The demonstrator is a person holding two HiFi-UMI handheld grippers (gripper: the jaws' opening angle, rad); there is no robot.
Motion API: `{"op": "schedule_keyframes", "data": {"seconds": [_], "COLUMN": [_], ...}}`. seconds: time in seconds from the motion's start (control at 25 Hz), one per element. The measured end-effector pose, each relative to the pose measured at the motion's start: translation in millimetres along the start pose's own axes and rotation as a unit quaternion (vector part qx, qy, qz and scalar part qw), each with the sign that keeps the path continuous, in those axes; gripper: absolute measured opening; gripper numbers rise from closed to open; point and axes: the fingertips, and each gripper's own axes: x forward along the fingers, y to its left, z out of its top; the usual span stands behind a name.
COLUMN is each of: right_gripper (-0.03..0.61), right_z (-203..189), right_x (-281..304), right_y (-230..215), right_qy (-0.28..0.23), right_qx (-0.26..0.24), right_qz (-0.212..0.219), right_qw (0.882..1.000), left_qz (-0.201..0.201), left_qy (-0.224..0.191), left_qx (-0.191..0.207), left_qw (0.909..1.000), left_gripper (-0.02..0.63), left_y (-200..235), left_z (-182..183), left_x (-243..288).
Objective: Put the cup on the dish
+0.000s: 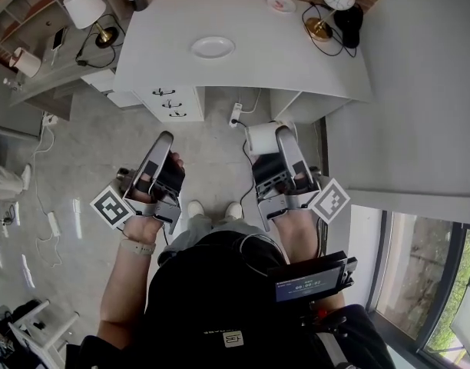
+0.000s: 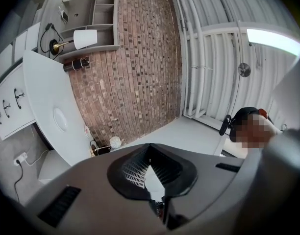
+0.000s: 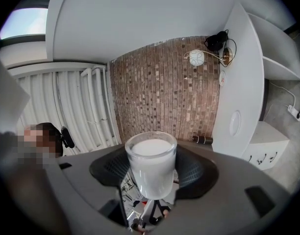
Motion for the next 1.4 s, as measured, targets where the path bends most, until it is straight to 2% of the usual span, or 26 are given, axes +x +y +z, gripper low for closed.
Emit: {"op": "schedule_keyframes", "data": {"seconds": [0.16, 0.44, 0.8, 1.0, 1.4], "right_gripper": [0.270, 0.270, 0.270, 0.270, 0.270], "right_z": [19, 55, 69, 64, 56], "right_x": [-5, -12, -2, 27, 140], "right_y": [-3, -9, -29, -51, -112], "right_qy": [0.006, 0.015, 0.015, 0.018, -0.011], "right_qx": [-0.001, -0.006, -0.006, -0.008, -0.009], "right_qz": [0.002, 0.006, -0.009, -0.021, -0.051], "right_qw": [1.000, 1.000, 1.000, 1.000, 0.999], "left_qz": [0.011, 0.030, 0.041, 0.040, 0.039], "left_qy": [0.009, -0.007, -0.021, -0.025, 0.008], "left_qx": [0.020, 0.019, 0.014, 0.003, -0.021], "left_qw": [0.9997, 0.9993, 0.9989, 0.9989, 0.9990], "left_gripper": [0.005, 0.005, 0.005, 0.005, 0.005], "left_y": [2, 9, 28, 56, 141], "left_z": [-12, -30, -18, 10, 119], "left_x": [12, 28, 35, 43, 87]}}
